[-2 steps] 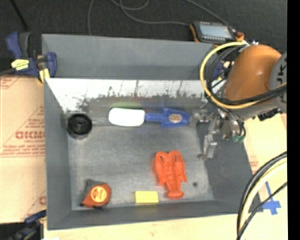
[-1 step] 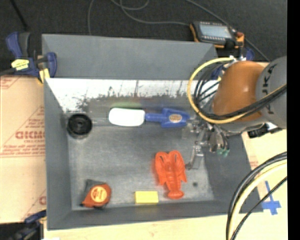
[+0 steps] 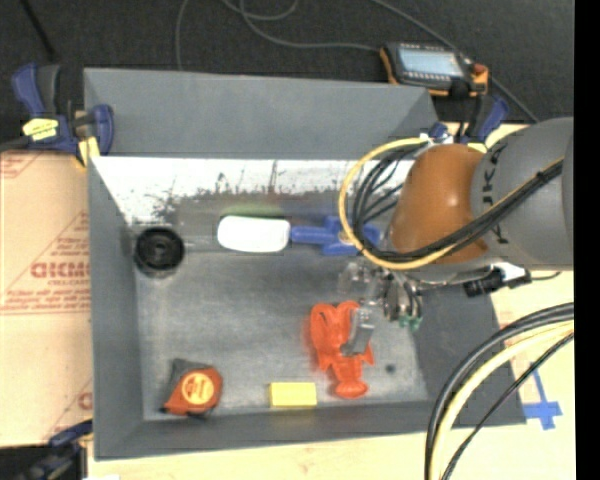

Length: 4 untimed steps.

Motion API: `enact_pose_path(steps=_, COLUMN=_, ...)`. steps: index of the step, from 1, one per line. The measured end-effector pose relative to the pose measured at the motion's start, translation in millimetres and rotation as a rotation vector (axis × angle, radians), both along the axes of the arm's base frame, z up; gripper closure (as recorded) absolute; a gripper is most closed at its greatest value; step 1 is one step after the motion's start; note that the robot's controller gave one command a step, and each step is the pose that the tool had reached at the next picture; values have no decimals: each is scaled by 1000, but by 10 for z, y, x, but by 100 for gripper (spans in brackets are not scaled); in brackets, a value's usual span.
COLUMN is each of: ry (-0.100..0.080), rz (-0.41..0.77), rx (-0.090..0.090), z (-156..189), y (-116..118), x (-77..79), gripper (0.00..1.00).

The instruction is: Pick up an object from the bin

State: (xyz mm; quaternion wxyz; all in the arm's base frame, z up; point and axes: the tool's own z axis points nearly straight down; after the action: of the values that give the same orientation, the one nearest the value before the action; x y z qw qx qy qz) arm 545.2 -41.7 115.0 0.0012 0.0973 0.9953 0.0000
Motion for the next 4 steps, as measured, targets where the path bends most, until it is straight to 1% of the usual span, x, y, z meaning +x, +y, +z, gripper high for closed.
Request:
enact_pose_path(steps=1, ry=0, rz=389, rx=-1, z=-171, y=-32, x=-116, gripper=0)
enact_pose_path(steps=2, ry=-6, rz=474, rx=-3, z=-421, y=158, x=-128, gripper=100)
enact_pose_path(steps=3, ry=-3, rz=476, rx=-2, z=-437, y=161, x=-140, gripper=0)
enact_pose_path(steps=4, ry=-3, rz=477, rx=-2, z=-438, y=160, x=-141, gripper=0)
